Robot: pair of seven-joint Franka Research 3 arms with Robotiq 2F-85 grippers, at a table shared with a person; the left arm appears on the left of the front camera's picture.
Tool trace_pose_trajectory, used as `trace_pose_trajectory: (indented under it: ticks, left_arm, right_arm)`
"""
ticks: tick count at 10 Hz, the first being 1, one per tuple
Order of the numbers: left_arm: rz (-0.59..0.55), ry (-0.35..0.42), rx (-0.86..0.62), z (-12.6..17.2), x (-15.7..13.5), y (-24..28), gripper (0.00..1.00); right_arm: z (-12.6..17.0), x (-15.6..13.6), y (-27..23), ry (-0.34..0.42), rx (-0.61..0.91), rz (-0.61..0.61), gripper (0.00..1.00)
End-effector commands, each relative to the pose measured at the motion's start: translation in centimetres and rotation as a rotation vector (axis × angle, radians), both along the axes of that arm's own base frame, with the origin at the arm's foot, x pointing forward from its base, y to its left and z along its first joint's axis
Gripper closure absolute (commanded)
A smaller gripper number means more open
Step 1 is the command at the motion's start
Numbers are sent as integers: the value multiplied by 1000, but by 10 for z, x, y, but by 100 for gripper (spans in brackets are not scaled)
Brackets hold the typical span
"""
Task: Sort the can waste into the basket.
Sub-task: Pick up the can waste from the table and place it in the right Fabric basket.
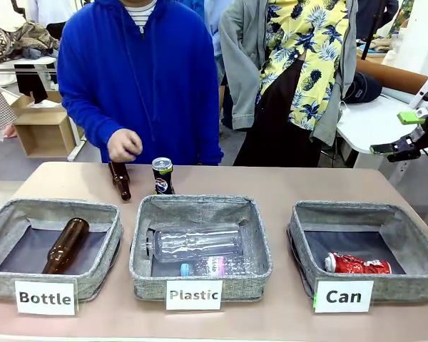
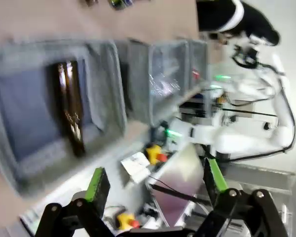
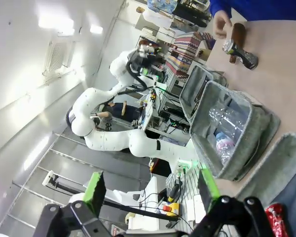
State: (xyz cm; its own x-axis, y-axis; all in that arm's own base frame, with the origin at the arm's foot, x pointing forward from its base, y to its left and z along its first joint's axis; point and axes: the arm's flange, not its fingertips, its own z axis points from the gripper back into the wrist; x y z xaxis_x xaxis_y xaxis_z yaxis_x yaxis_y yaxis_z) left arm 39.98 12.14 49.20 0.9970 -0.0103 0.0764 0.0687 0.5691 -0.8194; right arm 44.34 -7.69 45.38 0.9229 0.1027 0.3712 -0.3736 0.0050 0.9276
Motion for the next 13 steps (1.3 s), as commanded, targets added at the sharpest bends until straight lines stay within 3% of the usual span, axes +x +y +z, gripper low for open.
trace_pose_trajectory:
  ticks: [1, 3, 4, 5, 7, 8, 9, 11, 13]
  left_arm:
    - [17, 49, 70, -7, 59, -4, 0]
    - [66, 138, 133, -29, 100, -11, 0]
    - [90, 112, 27, -25, 94, 16, 0]
    - [252, 20, -41, -10, 59, 66, 0]
    - [494, -246, -187, 6, -63, 142, 0]
    - [510, -294, -255, -2, -107, 161, 0]
    - [575, -293, -277, -15, -133, 167, 0]
    - [513, -261, -293, -27, -120, 167, 0]
    - [427, -216, -245, -14, -84, 151, 0]
  right_arm:
    - [1, 0, -1, -12, -14, -6, 0]
    - [1, 0, -1, -12, -14, -6, 0]
    - [1, 0, -1, -12, -14, -6, 0]
    - [1, 0, -1, -12, -14, -6, 0]
    - [1, 0, -1, -12, -14, -6, 0]
    - [1, 0, -1, -12, -14, -6, 0]
    - [1, 0, -1, -12, -14, -6, 0]
    - [1, 0, -1, -12, -14, -6, 0]
    - [1, 0, -1, -12, -14, -6, 0]
